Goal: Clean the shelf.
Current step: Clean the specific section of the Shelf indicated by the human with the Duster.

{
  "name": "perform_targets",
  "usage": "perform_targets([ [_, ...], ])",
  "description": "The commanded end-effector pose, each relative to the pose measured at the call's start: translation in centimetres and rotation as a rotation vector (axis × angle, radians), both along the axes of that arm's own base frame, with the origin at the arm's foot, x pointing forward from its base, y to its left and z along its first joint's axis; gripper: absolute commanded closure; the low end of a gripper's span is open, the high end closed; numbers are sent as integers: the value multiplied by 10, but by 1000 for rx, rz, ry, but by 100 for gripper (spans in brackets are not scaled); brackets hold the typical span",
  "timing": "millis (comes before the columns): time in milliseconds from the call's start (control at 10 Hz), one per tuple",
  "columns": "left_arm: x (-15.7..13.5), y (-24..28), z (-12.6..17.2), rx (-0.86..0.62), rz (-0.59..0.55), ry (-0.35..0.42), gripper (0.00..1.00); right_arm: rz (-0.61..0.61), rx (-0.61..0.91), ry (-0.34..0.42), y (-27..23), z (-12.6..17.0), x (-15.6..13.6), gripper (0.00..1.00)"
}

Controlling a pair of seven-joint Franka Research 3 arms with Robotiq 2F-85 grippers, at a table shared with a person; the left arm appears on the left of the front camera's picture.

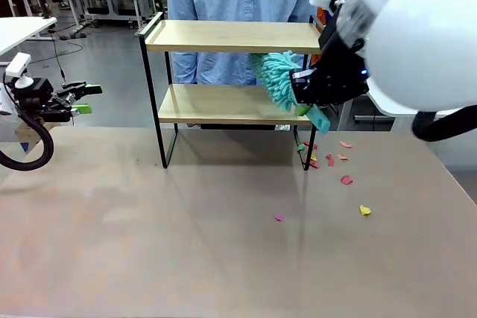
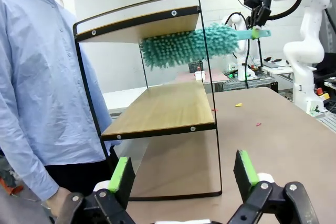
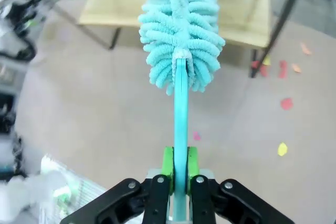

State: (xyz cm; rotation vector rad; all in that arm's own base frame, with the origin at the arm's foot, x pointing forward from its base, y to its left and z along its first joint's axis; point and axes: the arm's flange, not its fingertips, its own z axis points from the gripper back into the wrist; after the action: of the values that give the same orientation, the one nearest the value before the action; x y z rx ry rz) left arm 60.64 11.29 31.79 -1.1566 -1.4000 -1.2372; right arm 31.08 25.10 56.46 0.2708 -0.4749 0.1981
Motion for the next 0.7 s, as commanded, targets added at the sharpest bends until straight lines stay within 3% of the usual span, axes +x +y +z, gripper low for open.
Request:
perform_targets([
  [0, -1, 0, 3, 0, 2, -15, 0, 266, -30, 124, -21, -14, -15, 87],
  [300, -1, 0, 3, 0, 2, -15, 0, 527, -195, 258, -42, -10, -40, 87],
  [600, -1, 0, 3, 0, 2, -15, 0, 700, -256, 343, -107, -10, -57, 87],
])
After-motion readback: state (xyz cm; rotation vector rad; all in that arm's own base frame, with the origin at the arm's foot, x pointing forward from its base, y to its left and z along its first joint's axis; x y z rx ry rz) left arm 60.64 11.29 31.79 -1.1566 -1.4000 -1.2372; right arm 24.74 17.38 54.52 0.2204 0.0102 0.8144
